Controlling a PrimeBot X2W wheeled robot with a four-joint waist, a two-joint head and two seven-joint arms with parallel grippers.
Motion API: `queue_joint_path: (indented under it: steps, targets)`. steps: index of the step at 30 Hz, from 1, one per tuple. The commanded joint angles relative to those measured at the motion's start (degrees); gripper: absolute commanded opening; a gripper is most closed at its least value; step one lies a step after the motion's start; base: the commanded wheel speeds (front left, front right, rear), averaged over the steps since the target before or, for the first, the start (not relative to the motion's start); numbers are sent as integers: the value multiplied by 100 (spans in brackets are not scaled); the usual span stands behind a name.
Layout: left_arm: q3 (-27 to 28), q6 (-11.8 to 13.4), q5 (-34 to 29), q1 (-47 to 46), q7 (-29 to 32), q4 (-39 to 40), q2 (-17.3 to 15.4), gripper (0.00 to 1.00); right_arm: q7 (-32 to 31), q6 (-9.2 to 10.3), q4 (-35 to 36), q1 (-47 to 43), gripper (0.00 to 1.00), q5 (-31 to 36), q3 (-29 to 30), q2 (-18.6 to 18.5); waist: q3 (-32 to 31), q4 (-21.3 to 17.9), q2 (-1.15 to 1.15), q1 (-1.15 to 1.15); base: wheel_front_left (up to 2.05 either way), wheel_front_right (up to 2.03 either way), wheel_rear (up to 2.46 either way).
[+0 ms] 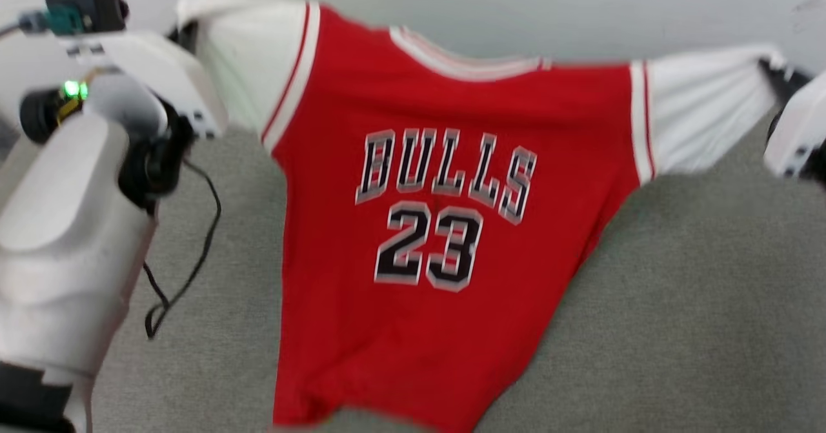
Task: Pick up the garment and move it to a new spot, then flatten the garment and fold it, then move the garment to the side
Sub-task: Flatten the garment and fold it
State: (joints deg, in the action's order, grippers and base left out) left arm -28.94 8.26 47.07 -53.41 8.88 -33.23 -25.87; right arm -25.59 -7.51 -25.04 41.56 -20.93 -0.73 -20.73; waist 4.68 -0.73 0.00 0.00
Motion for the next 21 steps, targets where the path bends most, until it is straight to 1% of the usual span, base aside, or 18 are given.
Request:
queue_joint_path:
  steps: [1,4,8,11,17,21]
  targets:
    - [24,-14,-35,-136,-58,-46,26,0,73,4,-42,169,0,29,-19,-39,148,-45,0,0,0,0,0]
    - [72,-162,-139,-765,-325,-293,98,0,400,4,-262,895,0,46,-76,-24,467,-113,0,0,0,0,0]
    - [111,-288,-355,-1655,-740,-534,155,0,827,4,-506,1900,0,110,-120,-18,962,-173,0,0,0,0,0]
    - [184,-329,-489,-2296,-1077,-674,194,0,1187,4,-679,2658,0,162,-127,7,1322,-200,0,0,0,0,0]
    - [262,-436,-736,-3437,-1613,-864,159,0,1835,4,-981,4010,0,357,-228,-12,1917,-257,0,0,0,0,0]
    - [283,-518,-791,-3972,-1741,-957,129,0,2070,4,-1140,4683,0,331,-372,-32,2259,-289,0,0,0,0,0]
